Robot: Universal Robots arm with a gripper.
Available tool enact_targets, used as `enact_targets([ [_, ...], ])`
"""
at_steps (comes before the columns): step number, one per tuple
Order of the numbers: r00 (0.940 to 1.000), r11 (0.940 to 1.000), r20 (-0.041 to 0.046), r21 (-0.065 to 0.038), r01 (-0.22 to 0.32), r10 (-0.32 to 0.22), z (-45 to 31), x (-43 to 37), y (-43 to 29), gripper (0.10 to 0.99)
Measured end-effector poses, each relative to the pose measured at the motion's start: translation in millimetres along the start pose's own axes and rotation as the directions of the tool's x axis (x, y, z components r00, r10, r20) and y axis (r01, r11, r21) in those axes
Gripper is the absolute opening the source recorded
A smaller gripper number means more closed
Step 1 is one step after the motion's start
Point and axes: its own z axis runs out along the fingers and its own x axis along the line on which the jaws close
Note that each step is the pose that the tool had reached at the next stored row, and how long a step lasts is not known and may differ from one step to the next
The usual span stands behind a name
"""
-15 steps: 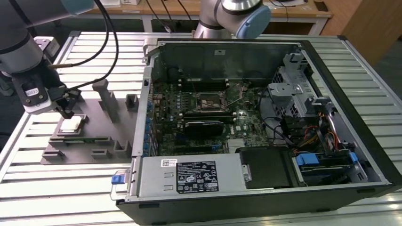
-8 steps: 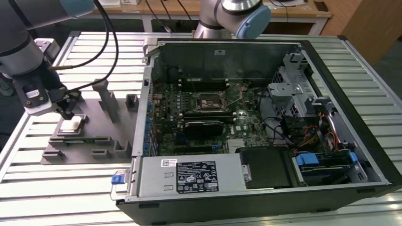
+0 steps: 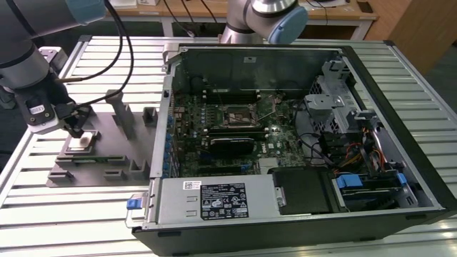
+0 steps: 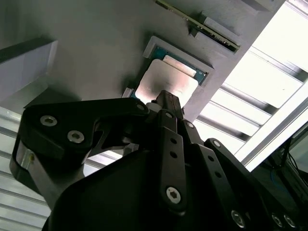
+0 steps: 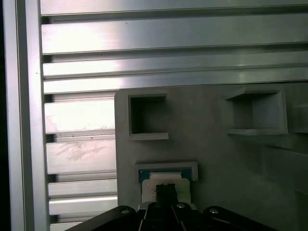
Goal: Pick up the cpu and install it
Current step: 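Pick up the cpu and move it towards the insertion slot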
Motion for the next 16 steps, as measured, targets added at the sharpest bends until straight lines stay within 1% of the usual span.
enact_targets([
  [3, 1.0, 1.0, -0.0001, 0.0, 0.0, 0.0, 0.6, 0.6, -0.6, 0.106],
  [9, 1.0, 1.0, 0.0, 0.0, 0.0, 0.0, 1.1, -0.4, -6.8, 0.106],
  [13, 1.0, 1.0, 0.0001, 0.0, 0.0, 0.0, 2.9, -4.6, -7.2, 0.106],
  [16, 1.0, 1.0, 0.0, 0.0, 0.0, 0.0, 3.0, -4.7, -7.2, 0.106],
])
